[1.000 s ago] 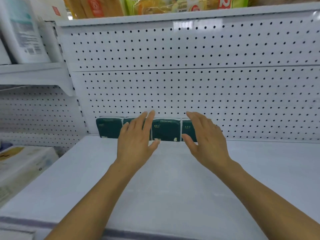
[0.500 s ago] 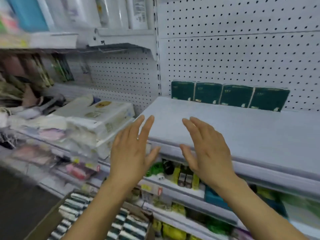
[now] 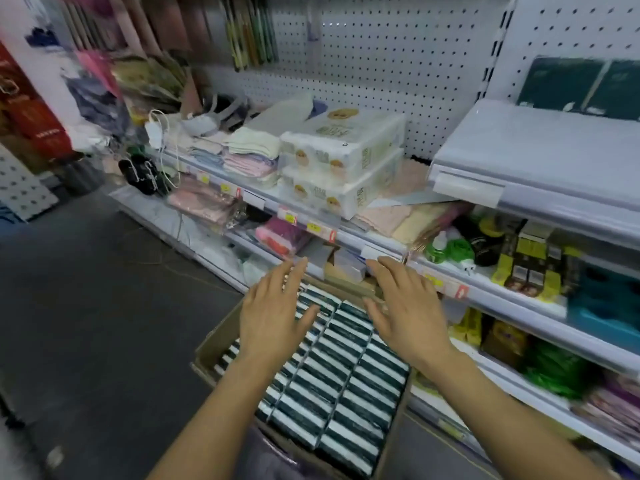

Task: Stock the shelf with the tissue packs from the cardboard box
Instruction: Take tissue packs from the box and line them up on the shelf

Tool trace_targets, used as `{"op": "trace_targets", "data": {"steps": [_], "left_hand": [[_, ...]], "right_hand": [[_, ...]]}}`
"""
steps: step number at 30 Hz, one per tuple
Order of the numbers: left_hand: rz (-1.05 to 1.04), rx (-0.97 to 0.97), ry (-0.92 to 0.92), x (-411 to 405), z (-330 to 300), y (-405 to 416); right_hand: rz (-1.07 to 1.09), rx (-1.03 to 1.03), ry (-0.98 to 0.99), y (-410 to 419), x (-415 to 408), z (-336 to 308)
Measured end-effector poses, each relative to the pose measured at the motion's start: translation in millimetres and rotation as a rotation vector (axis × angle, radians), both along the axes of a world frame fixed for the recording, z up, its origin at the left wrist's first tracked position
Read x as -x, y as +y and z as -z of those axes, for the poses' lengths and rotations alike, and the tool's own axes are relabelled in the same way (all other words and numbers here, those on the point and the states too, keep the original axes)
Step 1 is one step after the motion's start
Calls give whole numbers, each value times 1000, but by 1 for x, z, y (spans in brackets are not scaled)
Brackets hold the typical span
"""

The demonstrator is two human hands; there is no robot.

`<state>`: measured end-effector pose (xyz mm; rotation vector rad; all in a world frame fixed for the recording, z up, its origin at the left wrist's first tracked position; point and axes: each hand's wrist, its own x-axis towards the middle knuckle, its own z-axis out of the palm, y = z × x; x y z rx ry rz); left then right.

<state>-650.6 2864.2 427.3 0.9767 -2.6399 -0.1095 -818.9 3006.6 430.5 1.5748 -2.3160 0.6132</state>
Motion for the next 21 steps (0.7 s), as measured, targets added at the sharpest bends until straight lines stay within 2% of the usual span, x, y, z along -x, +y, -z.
{"op": "trace_targets", "data": {"steps": [7,19,21], "left_hand": [[-188,-236,-127,-38,73,-50],[-386,-668,-139,28,226,-170],[-462,-755,-76,39,248,-186]], "right_hand": [[-126,-182,-73,-72,-12,66],[-235,-458,-192,-241,28,211],[-231,-510,-165,-266,36,233]]}}
